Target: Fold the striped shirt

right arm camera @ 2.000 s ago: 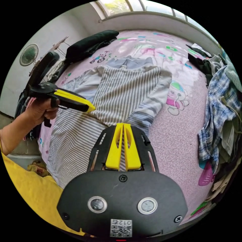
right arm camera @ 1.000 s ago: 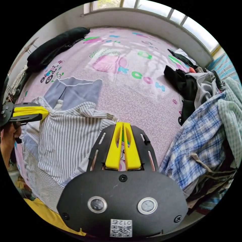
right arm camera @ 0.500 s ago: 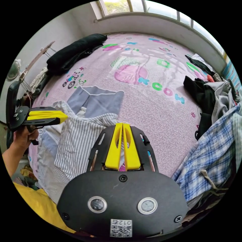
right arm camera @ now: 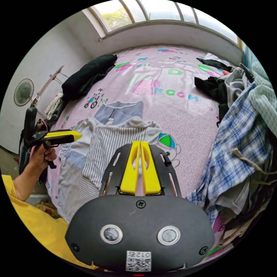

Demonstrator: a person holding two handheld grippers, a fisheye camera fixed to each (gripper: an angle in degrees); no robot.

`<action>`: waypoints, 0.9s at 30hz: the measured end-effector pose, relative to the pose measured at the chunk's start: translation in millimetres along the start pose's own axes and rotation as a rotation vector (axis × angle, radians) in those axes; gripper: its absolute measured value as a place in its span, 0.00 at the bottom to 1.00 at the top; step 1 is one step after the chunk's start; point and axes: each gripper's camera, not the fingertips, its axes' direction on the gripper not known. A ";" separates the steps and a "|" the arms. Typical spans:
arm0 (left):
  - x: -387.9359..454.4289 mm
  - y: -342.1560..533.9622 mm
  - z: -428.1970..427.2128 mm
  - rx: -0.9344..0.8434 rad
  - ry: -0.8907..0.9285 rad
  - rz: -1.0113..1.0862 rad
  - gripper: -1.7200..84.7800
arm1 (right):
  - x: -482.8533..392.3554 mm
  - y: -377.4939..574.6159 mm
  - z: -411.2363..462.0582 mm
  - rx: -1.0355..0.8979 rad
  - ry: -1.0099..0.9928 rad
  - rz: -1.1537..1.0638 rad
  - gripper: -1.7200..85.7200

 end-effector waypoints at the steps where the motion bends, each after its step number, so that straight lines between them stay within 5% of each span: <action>1: 3.8 4.2 2.4 -0.017 0.018 0.007 0.02 | -8.6 10.5 5.3 -0.035 -0.006 -0.013 0.02; 8: 25.5 34.9 54.5 -0.238 -0.073 0.070 0.02 | -31.6 29.5 63.6 -0.184 0.105 -0.037 0.02; 14: 0.7 41.8 3.7 -0.145 0.015 0.008 0.03 | -57.7 39.0 45.0 -0.121 0.056 -0.041 0.02; 22: 6.0 72.6 17.1 -0.291 -0.085 0.059 0.03 | -96.8 80.3 103.2 -0.262 0.111 -0.101 0.02; 27: -28.9 100.4 -38.9 -0.160 -0.013 -0.063 0.03 | -105.8 73.8 104.5 -0.248 0.111 -0.073 0.02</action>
